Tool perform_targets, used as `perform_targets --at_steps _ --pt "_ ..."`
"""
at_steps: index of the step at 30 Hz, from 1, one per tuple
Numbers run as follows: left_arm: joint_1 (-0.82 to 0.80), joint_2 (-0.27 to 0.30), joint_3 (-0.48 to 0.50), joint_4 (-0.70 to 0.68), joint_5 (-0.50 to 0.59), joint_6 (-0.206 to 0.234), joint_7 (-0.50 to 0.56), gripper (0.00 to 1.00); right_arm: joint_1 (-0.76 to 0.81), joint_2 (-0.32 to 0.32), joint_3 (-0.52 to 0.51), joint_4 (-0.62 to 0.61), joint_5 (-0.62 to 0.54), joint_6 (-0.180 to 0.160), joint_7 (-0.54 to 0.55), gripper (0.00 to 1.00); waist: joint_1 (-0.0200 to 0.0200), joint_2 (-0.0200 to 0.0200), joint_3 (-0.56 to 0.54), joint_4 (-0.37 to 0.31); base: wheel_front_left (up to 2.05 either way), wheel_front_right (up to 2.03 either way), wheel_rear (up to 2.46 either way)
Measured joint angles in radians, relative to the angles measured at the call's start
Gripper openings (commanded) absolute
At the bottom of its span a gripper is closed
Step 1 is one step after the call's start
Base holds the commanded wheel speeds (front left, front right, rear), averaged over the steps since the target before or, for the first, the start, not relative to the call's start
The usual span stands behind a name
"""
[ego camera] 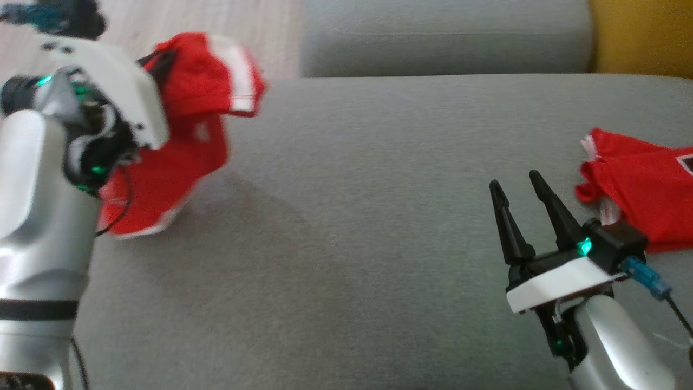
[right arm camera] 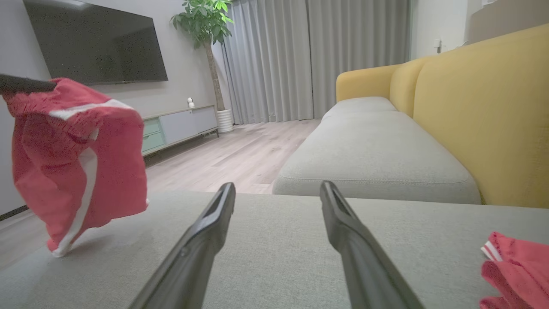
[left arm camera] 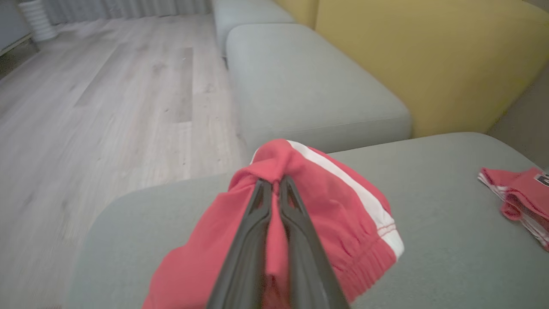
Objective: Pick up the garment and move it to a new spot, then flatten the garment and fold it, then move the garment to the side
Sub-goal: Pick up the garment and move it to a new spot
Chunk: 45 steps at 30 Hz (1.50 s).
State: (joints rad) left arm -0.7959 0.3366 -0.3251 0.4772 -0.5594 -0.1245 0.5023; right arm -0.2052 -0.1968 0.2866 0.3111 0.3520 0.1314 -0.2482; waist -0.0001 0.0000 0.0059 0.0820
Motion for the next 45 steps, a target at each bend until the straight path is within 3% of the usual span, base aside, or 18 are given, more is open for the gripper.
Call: perform_targets --at_steps 8,14,19,21,27,29,34,39,43,45 --pt "0.006 -0.040 -0.069 -0.284 -0.052 0.000 0.025 0.00 0.032 0.000 -0.007 -0.015 -0.001 0.000 0.002 1.00 0.0000 0.0000 -0.022 -0.105 0.00 0.00 0.00" --pt "0.097 -0.090 -0.125 -0.385 -0.111 0.001 0.053 0.00 0.034 -0.001 -0.023 -0.026 -0.001 0.000 0.003 1.00 0.0000 0.0000 -0.017 -0.177 0.00 0.00 0.00" --pt "0.294 -0.073 -0.231 -0.344 -0.138 0.000 0.050 0.00 0.035 -0.001 -0.026 -0.030 -0.001 0.000 0.011 1.00 0.0000 0.0000 0.000 -0.213 0.00 0.00 0.00" --pt "0.359 -0.038 -0.309 -0.298 -0.145 0.000 0.040 0.00 0.035 -0.002 -0.026 -0.033 -0.001 0.000 0.011 1.00 0.0000 0.0000 0.010 -0.221 0.00 0.00 0.00" --pt "0.381 0.033 -0.445 -0.164 -0.187 0.000 -0.057 0.02 0.035 -0.004 -0.019 -0.033 -0.001 0.000 0.012 1.00 0.0000 0.0000 0.023 -0.229 0.00 0.00 0.00" --pt "0.375 0.033 -0.466 -0.125 -0.219 0.000 -0.109 1.00 0.035 -0.005 -0.016 -0.033 0.000 0.000 0.019 1.00 0.0000 0.0000 0.021 -0.228 0.00 0.00 0.00" --pt "0.319 0.041 -0.532 -0.082 -0.236 0.000 -0.213 1.00 0.035 -0.007 -0.012 -0.028 0.000 0.000 0.030 1.00 0.0000 0.0000 0.009 -0.214 0.00 0.00 0.00" --pt "0.242 0.070 -0.491 -0.107 -0.212 0.008 -0.350 1.00 0.036 -0.007 -0.021 -0.029 0.000 0.000 0.030 1.00 0.0000 0.0000 -0.010 -0.188 0.00 0.00 0.00" --pt "0.230 0.105 -0.435 -0.183 -0.169 0.075 -0.443 1.00 0.047 -0.010 -0.040 -0.042 0.000 0.000 0.032 1.00 0.0000 0.0000 -0.024 -0.163 0.00 0.00 0.00" --pt "0.247 0.136 -0.392 -0.250 -0.150 0.157 -0.501 1.00 0.068 -0.010 -0.053 -0.054 -0.002 0.000 0.039 1.00 0.0000 0.0000 -0.032 -0.146 0.00 0.00 0.00"
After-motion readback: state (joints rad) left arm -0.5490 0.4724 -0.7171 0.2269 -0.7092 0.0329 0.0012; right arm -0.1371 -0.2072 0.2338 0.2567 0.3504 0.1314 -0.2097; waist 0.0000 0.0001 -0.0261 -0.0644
